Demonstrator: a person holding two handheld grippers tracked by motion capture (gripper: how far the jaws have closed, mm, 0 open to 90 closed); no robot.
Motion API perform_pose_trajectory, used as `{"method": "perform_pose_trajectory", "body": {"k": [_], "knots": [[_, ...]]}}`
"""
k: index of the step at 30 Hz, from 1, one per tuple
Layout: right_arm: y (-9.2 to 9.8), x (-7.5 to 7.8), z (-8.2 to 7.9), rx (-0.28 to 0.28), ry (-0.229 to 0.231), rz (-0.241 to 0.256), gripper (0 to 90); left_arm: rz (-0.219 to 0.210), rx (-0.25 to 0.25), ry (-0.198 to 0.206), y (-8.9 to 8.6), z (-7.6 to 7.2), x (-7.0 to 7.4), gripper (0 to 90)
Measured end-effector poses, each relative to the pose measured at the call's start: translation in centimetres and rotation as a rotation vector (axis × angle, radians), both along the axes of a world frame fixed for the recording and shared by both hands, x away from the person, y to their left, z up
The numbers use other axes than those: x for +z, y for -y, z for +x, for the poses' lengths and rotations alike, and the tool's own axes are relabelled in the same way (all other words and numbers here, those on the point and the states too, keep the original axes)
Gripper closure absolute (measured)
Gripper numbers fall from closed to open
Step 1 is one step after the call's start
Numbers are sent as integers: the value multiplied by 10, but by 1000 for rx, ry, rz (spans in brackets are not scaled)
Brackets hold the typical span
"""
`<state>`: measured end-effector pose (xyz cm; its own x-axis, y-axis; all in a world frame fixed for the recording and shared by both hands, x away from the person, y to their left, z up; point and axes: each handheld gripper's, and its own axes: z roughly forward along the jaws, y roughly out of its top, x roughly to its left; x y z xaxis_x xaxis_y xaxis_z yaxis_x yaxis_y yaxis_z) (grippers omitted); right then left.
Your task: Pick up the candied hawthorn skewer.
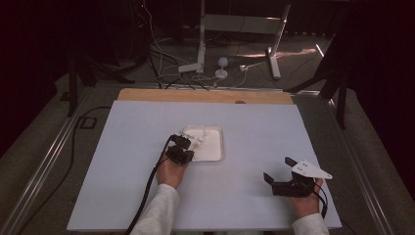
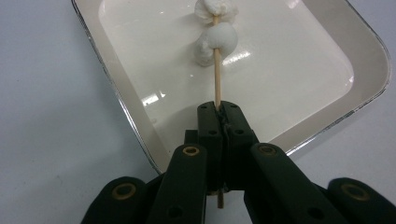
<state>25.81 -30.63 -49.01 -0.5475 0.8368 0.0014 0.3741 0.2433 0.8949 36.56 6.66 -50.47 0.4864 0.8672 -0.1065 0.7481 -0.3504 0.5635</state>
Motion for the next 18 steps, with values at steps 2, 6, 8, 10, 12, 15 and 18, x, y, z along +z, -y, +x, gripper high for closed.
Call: {"method": "perform_pose_trajectory", "body": {"k": [2,6,8,10,12,15,18], "knots": [[0,0,0,-1,-1,1,0,-24,3,-6,-2,0,-1,894],[1,0,0,-2,-1,1,0,-40,-5,-6,-6,-2,0,895],[0,0,0,0,0,1,0,-45,-5,-4,-7,-2,0,895],[0,0,0,1,0,-1,0,-54,-10,2,-8,-3,2,895],[0,0,0,2,1,-2,0,-63,-14,5,-9,-4,3,895],[0,0,0,1,0,-3,0,-73,-20,14,-9,-6,6,896],[-1,0,0,4,3,-4,0,-90,-22,23,-11,-8,9,896]]}}
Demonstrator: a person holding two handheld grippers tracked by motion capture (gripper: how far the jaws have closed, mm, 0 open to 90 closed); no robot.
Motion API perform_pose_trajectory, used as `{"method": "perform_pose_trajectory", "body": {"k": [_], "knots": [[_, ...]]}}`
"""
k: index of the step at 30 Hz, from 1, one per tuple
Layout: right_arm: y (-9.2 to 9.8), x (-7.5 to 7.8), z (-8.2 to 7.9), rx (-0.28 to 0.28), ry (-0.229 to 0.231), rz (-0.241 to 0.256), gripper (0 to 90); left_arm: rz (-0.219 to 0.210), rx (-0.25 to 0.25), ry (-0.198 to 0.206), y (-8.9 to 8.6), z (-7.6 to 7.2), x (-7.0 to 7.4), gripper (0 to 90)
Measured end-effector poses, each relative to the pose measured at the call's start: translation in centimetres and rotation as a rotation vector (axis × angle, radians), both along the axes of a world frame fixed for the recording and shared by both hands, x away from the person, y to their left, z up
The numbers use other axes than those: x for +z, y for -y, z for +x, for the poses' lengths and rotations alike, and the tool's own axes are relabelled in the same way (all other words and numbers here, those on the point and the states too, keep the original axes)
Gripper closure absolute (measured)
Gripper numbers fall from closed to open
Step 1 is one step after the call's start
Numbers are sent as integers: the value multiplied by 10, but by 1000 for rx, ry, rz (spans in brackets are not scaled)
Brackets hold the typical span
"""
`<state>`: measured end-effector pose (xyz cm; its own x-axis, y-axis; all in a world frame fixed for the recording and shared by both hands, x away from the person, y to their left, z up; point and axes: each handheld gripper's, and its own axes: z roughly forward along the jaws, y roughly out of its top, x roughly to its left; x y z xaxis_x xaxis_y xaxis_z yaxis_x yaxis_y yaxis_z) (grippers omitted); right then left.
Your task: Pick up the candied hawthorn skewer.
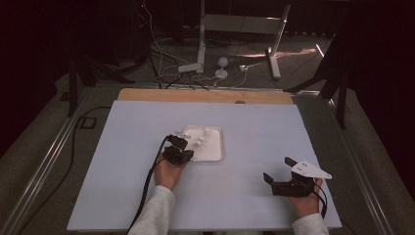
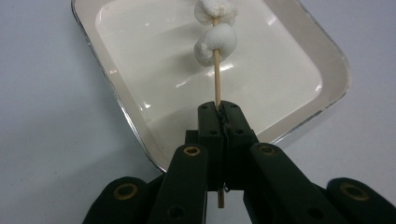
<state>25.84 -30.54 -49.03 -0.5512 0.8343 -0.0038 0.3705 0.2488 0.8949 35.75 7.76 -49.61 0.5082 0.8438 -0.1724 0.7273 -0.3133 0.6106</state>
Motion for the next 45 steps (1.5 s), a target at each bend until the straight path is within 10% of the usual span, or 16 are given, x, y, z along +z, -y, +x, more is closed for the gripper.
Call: {"method": "perform_pose_trajectory", "body": {"k": [45], "knots": [[-3,-1,-1,34,57,2,0,-121,-18,183,-64,-51,17,895]]}}
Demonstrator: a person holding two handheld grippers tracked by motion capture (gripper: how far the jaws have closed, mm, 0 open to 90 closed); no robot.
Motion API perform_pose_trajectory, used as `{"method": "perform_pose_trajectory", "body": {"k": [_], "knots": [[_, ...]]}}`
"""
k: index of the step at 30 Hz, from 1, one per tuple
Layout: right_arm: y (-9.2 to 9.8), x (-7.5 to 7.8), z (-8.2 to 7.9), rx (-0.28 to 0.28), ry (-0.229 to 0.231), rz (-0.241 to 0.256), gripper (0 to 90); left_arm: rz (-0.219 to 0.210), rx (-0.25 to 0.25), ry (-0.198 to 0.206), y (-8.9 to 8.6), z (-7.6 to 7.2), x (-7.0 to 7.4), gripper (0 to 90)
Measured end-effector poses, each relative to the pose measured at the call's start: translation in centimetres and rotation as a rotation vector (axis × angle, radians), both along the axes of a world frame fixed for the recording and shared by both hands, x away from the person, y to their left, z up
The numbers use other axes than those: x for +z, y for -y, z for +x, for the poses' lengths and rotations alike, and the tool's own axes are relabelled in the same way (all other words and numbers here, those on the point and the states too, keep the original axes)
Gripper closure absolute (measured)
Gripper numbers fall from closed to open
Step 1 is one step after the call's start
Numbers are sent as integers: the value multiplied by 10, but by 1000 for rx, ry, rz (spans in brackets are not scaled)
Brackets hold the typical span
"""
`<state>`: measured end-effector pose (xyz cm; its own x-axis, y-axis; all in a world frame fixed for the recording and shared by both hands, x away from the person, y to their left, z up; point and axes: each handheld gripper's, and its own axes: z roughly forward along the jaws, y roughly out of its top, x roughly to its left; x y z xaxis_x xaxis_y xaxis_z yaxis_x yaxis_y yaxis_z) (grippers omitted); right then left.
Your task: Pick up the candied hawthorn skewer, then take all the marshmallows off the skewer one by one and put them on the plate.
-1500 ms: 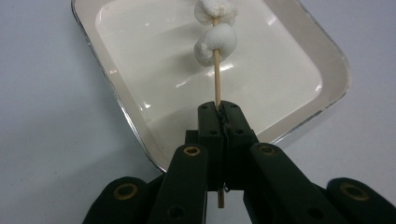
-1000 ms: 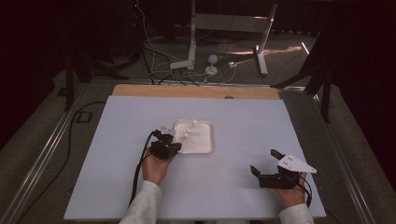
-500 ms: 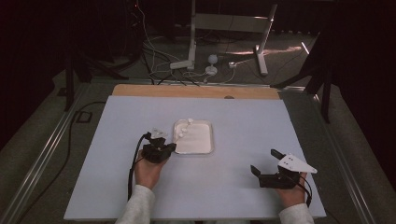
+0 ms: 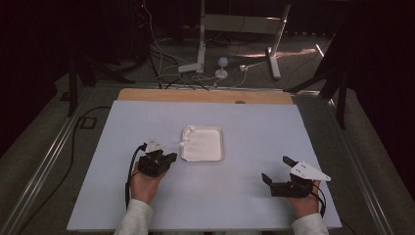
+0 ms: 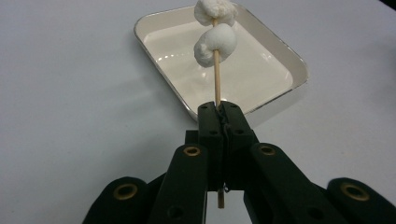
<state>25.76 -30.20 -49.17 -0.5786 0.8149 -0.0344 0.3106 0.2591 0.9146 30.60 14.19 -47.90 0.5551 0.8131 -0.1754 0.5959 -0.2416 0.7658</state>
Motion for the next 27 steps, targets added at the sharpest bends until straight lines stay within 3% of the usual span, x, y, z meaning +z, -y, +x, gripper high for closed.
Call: {"method": "perform_pose_trajectory", "body": {"k": [9,13,17,25,27], "knots": [[-4,1,0,8,0,4,0,-23,-15,26,-2,-7,1,894],[-6,1,-1,8,2,8,0,-38,-53,31,1,-8,1,894],[-19,11,2,22,12,67,0,-43,-85,31,5,-9,0,894],[-62,37,27,113,36,72,0,-53,-96,61,4,-14,4,894],[-72,41,35,132,29,94,0,-57,-99,71,4,-15,5,895]]}}
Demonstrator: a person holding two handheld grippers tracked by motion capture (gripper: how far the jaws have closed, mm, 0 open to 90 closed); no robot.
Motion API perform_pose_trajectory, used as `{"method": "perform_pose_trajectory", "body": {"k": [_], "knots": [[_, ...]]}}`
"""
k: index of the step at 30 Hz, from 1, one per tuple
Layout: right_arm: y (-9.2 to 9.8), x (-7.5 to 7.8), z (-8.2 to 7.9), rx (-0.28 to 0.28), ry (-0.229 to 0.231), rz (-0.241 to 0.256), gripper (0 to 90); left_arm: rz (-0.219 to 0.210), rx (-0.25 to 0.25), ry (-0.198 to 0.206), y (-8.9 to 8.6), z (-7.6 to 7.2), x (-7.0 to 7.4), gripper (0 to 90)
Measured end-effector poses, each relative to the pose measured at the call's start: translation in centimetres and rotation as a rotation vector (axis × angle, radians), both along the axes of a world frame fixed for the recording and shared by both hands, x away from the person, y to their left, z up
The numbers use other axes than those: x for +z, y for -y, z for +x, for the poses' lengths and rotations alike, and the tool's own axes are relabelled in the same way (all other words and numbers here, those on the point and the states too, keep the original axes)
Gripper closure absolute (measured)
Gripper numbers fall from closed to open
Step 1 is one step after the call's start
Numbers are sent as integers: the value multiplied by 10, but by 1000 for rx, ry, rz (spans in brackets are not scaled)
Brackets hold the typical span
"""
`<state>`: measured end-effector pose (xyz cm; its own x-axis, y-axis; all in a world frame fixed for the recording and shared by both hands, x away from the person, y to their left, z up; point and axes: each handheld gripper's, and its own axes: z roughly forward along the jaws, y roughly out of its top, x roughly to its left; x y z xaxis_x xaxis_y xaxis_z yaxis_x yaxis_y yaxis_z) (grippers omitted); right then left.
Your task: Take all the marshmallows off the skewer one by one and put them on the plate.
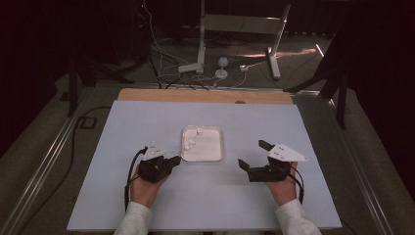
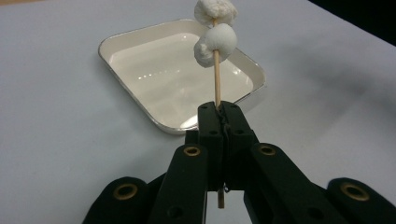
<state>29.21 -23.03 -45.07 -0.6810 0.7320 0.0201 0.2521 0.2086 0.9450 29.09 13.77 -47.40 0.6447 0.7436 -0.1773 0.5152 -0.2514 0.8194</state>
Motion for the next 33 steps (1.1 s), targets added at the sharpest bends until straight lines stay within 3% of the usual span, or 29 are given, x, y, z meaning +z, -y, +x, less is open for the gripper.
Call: {"method": "perform_pose_trajectory", "body": {"k": [4,9,10,12,17,25,27,33], "knots": [[-21,8,14,35,-8,15,0,-4,-1,8,0,0,1,895],[-47,12,35,86,-129,57,93,-13,-2,22,1,-1,1,895],[-47,12,35,86,-129,57,93,-15,-6,24,1,-1,1,895],[-63,12,45,119,-183,67,168,-16,-11,28,1,-1,2,895],[-84,12,58,108,-247,97,288,-24,-27,37,3,-1,1,894],[-98,3,76,150,-418,193,453,-37,-68,69,6,-3,1,893],[-98,4,77,169,-441,234,528,-34,-78,69,7,-2,0,893],[-101,9,78,185,-469,247,604,23,-108,66,13,-2,-5,889]]}}
